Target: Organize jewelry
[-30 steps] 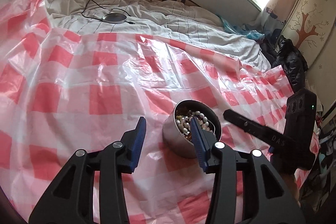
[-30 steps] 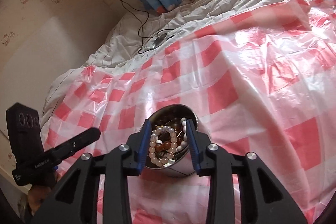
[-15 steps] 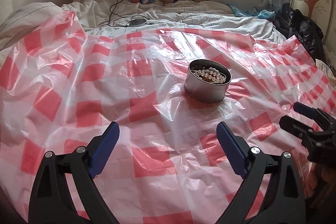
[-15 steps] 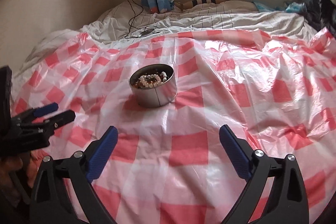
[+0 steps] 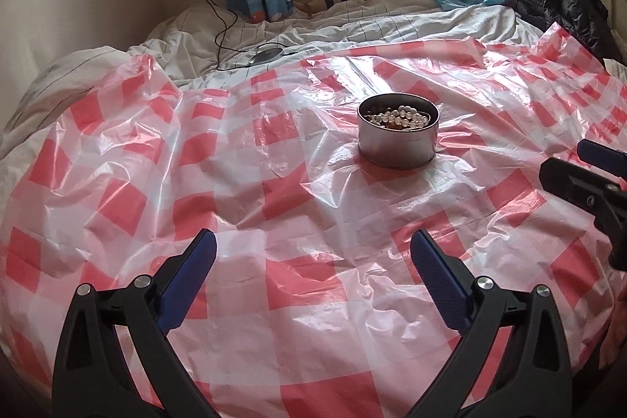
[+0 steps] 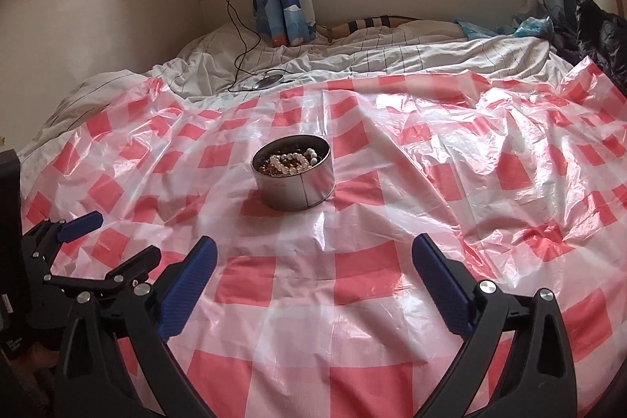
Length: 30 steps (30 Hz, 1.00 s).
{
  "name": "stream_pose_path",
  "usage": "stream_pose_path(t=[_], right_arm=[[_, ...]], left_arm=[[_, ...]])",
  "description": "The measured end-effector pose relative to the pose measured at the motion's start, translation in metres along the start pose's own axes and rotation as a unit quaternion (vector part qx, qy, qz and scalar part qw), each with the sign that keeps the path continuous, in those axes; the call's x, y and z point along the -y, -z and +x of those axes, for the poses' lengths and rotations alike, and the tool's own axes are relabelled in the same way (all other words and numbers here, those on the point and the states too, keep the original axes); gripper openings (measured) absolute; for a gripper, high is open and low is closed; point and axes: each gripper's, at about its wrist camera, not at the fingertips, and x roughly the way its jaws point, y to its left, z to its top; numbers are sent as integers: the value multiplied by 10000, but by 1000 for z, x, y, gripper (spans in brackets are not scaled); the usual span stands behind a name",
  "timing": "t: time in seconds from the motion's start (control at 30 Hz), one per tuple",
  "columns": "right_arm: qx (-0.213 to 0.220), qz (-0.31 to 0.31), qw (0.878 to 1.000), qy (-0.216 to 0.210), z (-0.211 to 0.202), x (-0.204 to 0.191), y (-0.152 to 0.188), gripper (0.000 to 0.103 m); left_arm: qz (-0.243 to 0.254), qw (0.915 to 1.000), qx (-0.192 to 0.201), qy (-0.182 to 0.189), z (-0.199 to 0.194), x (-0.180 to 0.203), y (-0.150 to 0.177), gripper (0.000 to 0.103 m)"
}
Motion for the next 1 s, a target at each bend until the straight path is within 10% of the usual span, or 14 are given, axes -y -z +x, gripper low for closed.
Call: stream_pose_path(t=[1.0], right_arm=[[-1,208,9995,254,16,16,-2,95]], left_arm=[[-628,9966,204,489,15,-5,-8,95]])
